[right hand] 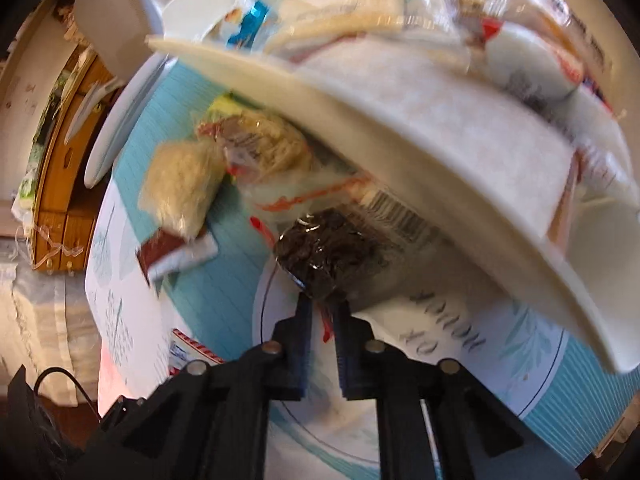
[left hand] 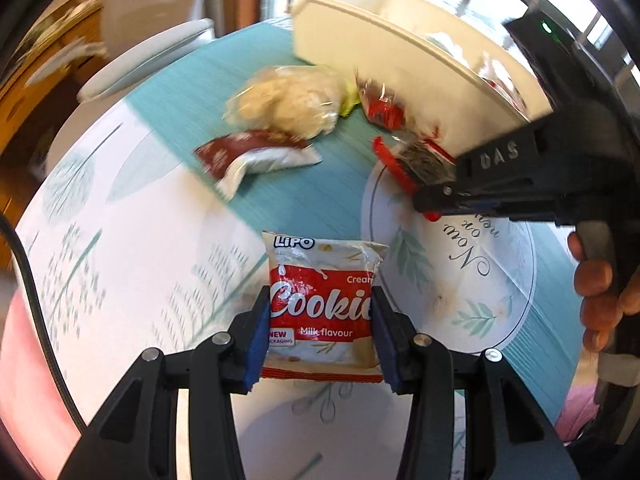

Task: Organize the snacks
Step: 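Grasp the red Cookies pack with the left tool while the right tool grasps the dark snack bag, then lift the red Cookies pack with the left tool while the right tool lifts the dark snack bag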

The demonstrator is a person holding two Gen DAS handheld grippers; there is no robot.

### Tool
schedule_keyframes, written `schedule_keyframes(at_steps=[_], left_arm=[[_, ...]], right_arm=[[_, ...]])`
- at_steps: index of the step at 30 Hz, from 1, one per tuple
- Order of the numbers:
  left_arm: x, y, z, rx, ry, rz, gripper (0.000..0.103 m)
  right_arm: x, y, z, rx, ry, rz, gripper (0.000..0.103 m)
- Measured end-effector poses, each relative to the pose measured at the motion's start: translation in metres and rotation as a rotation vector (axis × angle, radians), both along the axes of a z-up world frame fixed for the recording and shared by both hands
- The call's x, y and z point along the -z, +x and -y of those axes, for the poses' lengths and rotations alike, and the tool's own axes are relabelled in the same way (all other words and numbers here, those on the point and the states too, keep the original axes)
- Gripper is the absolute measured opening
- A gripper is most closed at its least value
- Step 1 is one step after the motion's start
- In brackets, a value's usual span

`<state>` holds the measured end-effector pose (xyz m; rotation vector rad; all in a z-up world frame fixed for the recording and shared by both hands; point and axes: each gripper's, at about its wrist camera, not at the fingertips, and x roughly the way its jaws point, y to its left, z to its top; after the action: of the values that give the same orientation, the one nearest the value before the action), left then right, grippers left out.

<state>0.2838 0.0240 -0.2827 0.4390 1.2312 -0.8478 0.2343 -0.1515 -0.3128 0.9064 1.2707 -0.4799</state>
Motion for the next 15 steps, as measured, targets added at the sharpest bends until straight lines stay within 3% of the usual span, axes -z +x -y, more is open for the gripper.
schedule_keyframes(at_steps=[9,15], left_arm=[[-0.017,-0.025,-0.046,-0.197,-0.022,-0.035,0.045],[-0.022,-0.044,-0.061,-0.272,-0.018,-0.045,0.045]], right_arm=[[-0.011,-0.018,0.006,0.061,0.086,0.104,0.012],[-0.021,-0.019,0.008,-0.004,0.071,0.141,0.012]])
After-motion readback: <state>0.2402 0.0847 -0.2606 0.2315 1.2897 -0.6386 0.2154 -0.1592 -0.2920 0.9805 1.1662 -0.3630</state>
